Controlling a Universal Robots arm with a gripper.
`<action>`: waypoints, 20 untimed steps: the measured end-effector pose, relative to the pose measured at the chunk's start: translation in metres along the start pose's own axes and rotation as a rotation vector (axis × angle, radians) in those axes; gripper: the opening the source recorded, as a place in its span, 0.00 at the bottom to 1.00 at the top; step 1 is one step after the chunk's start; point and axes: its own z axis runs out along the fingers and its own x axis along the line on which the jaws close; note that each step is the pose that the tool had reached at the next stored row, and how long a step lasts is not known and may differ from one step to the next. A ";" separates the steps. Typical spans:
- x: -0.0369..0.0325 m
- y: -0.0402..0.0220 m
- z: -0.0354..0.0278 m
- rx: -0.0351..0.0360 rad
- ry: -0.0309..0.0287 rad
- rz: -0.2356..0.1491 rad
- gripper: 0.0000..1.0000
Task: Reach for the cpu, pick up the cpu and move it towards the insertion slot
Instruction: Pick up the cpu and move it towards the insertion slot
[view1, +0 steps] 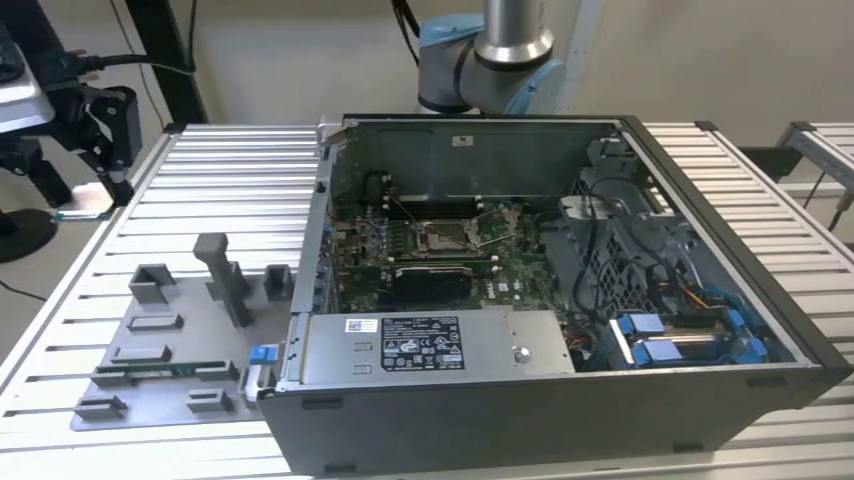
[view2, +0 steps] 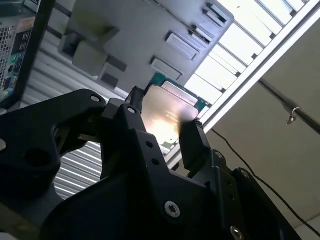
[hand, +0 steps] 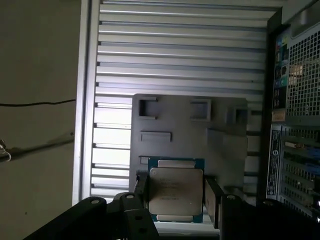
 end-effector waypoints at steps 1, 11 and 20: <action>-0.0046 -0.0002 0.0000 0.0000 -0.0001 0.000 0.00; -0.0500 -0.0015 -0.0004 0.0000 -0.0001 0.000 0.00; -0.0910 -0.0028 -0.0008 0.0000 -0.0001 0.000 0.00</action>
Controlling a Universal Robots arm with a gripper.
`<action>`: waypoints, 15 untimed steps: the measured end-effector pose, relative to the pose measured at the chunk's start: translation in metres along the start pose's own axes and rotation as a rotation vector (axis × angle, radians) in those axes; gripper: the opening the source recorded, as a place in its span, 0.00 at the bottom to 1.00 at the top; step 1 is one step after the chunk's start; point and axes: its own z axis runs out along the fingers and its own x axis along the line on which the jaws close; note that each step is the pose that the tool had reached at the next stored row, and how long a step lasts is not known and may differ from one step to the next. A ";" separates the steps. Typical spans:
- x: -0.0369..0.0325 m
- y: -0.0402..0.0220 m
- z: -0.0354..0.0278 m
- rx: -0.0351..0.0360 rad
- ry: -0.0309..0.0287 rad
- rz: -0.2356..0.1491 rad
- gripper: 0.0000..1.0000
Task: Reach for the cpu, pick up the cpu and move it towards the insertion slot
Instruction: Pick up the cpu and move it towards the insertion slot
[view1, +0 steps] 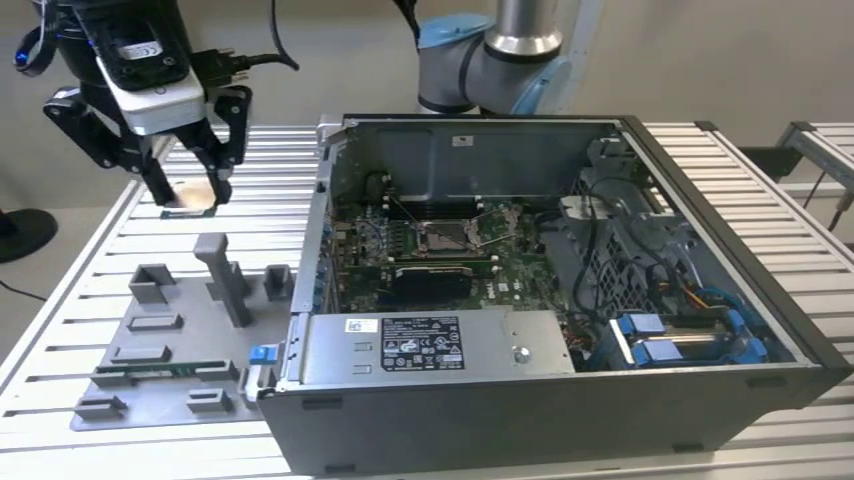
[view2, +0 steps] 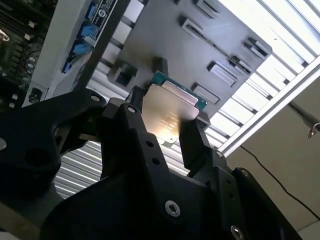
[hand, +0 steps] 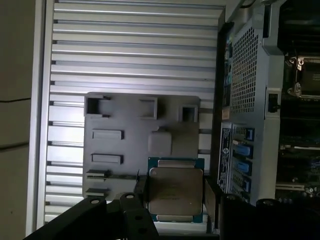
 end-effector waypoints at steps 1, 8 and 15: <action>-0.0046 -0.0001 -0.0001 0.0000 0.0000 0.000 0.00; -0.0365 -0.0011 -0.0003 0.0000 0.0000 0.000 0.00; -0.0654 -0.0018 -0.0006 0.0001 0.0001 0.000 0.00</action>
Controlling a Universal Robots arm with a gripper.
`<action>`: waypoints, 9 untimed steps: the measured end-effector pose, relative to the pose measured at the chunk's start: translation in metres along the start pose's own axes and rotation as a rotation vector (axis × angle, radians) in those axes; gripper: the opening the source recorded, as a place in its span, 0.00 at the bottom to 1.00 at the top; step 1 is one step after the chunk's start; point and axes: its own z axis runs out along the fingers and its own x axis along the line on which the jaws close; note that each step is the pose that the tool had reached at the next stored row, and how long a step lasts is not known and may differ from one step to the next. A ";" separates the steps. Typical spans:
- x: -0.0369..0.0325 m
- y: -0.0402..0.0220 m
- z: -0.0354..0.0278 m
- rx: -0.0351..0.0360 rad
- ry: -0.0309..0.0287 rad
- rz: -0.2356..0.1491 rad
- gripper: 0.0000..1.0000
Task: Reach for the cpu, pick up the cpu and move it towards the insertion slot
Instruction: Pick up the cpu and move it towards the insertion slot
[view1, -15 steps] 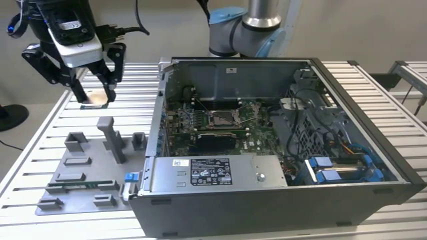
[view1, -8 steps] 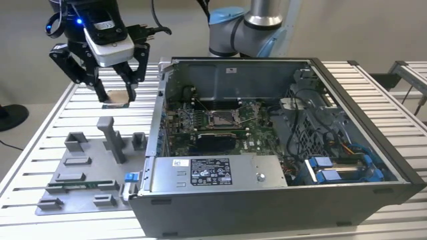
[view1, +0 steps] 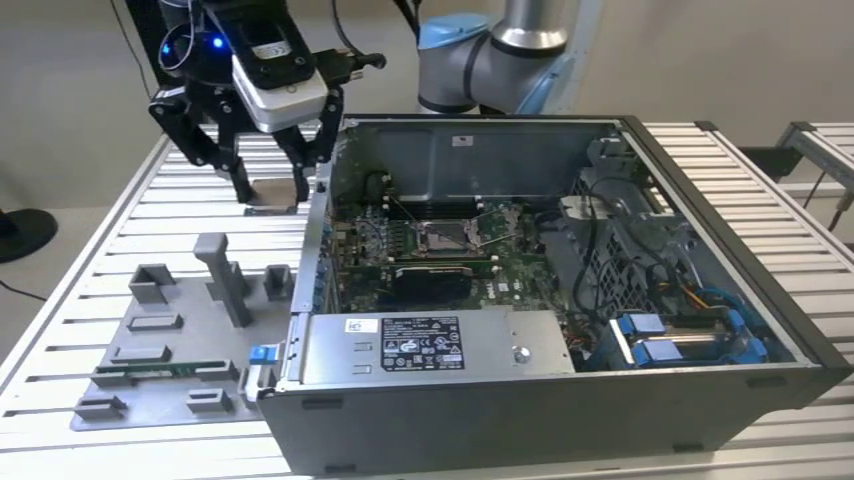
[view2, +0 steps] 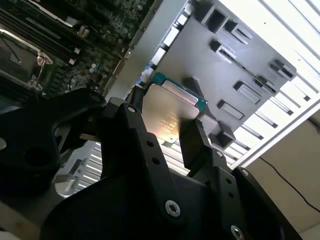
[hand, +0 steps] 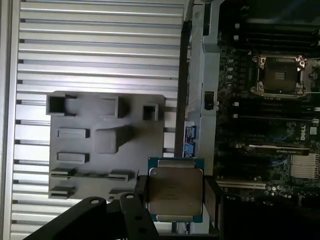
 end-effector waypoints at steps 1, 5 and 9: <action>-0.0031 0.0002 0.0000 0.0000 0.0000 0.000 0.00; -0.0193 0.0004 -0.0001 0.0000 -0.0001 0.000 0.00; -0.0375 0.0004 -0.0002 0.0000 -0.0001 0.000 0.00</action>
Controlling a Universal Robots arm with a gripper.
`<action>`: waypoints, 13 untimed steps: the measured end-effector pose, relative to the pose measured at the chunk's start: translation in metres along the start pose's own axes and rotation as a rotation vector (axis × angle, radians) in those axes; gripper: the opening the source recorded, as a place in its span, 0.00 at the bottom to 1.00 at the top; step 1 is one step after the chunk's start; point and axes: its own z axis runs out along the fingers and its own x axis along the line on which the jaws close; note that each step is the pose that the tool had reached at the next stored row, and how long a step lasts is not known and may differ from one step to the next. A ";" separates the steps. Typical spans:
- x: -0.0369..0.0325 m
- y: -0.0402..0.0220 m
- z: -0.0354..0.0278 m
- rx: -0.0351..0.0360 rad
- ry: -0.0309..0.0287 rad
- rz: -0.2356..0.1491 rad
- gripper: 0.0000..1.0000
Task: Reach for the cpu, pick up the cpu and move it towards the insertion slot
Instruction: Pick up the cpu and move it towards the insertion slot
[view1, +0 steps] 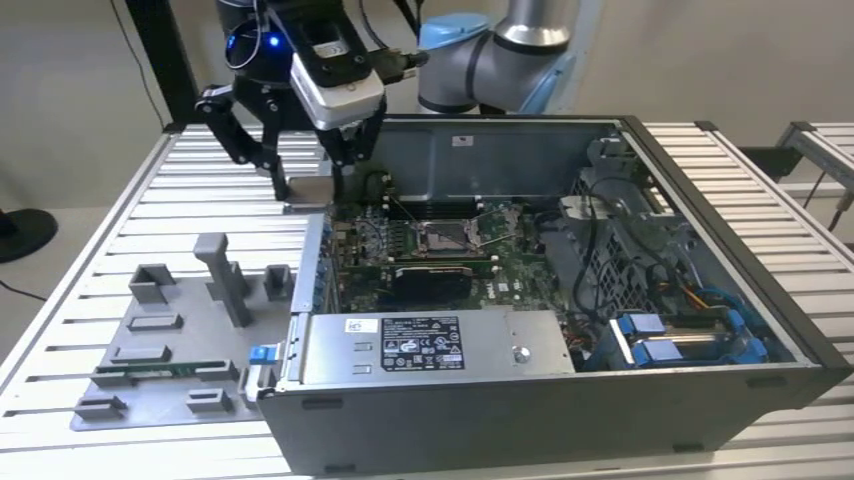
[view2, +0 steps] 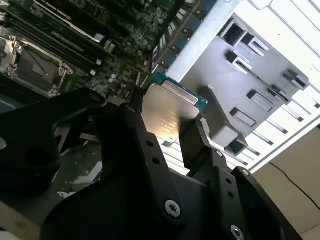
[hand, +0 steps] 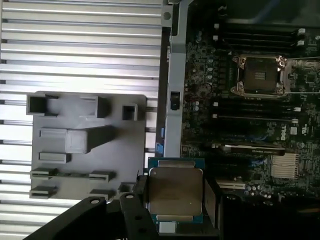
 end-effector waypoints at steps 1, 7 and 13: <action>-0.0046 0.0000 0.0000 -0.0001 0.0000 0.000 0.00; -0.0316 -0.0002 -0.0003 0.0000 0.0000 0.000 0.00; -0.0589 0.0008 -0.0004 0.0000 0.0000 0.000 0.00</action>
